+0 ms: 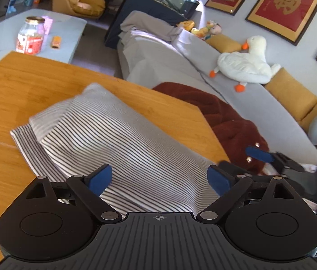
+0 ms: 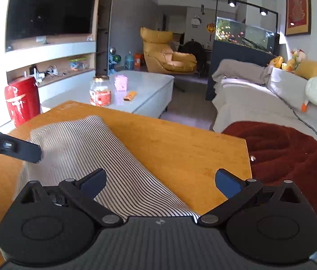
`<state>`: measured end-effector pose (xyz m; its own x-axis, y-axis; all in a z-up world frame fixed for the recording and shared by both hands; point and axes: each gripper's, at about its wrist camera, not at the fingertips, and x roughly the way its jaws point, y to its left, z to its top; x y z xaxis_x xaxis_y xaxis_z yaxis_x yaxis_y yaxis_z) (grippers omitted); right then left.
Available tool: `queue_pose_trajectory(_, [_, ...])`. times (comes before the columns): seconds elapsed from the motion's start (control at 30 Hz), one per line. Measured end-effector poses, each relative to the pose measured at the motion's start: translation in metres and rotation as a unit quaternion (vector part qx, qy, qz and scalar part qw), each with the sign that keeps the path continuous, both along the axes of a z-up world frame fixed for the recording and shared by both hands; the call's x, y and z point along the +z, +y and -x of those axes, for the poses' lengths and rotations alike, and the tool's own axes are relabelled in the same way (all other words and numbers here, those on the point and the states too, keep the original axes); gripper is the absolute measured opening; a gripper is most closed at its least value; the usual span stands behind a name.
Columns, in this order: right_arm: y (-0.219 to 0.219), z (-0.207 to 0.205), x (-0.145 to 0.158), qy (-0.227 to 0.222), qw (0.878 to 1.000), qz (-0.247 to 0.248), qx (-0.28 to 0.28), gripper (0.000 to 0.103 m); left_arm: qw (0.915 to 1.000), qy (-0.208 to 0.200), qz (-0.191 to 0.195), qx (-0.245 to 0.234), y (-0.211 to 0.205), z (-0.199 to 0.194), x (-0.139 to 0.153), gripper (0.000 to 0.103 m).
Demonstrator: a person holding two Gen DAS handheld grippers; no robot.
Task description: Fold clothes
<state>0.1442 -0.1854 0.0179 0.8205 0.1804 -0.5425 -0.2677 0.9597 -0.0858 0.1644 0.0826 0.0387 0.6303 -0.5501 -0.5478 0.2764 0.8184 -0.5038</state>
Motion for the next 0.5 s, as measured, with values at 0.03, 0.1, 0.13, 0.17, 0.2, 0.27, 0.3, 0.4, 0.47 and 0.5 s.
queue_pose_trajectory(0.03, [0.0,-0.008,-0.01,0.015,1.0,0.009,-0.01,0.103,0.9999,0.008,0.009,-0.007,-0.002,0.003,-0.003,0.095])
queue_pose_trajectory(0.1, [0.001,-0.018,-0.032,0.044,0.999,0.014,-0.023,0.103,0.9997,0.015,0.003,-0.019,-0.007,0.005,-0.011,0.095])
queue_pose_trajectory(0.13, [-0.003,-0.017,-0.036,0.041,0.999,-0.009,-0.031,0.103,0.9996,0.021,-0.009,-0.017,-0.009,0.004,-0.017,0.095])
queue_pose_trajectory(0.17, [-0.005,-0.017,-0.035,0.047,0.998,-0.021,-0.039,0.103,0.9993,0.025,-0.02,-0.016,-0.01,0.002,-0.023,0.093])
queue_pose_trajectory(0.2, [-0.006,-0.017,-0.035,0.052,0.997,-0.03,-0.046,0.103,0.9992,0.028,-0.023,-0.016,-0.009,-0.003,-0.028,0.092])
queue_pose_trajectory(0.27, [-0.004,-0.011,-0.036,0.049,0.997,-0.028,-0.051,0.103,0.9993,0.027,-0.02,-0.019,-0.008,-0.01,-0.03,0.092])
queue_pose_trajectory(0.3, [-0.002,-0.007,-0.036,0.049,0.997,-0.028,-0.053,0.103,0.9992,0.027,-0.023,-0.018,-0.008,-0.015,-0.03,0.092])
queue_pose_trajectory(0.4, [0.005,0.01,-0.034,0.056,0.997,-0.037,-0.042,0.103,0.9992,0.022,-0.032,-0.011,-0.005,-0.028,-0.031,0.092])
queue_pose_trajectory(0.47, [0.013,0.023,-0.033,0.068,0.996,-0.052,-0.023,0.103,0.9993,0.022,-0.029,-0.002,0.001,-0.037,-0.032,0.092])
queue_pose_trajectory(0.5, [0.017,0.027,-0.033,0.075,0.995,-0.063,-0.011,0.103,0.9994,0.023,-0.027,0.003,0.004,-0.041,-0.032,0.091])
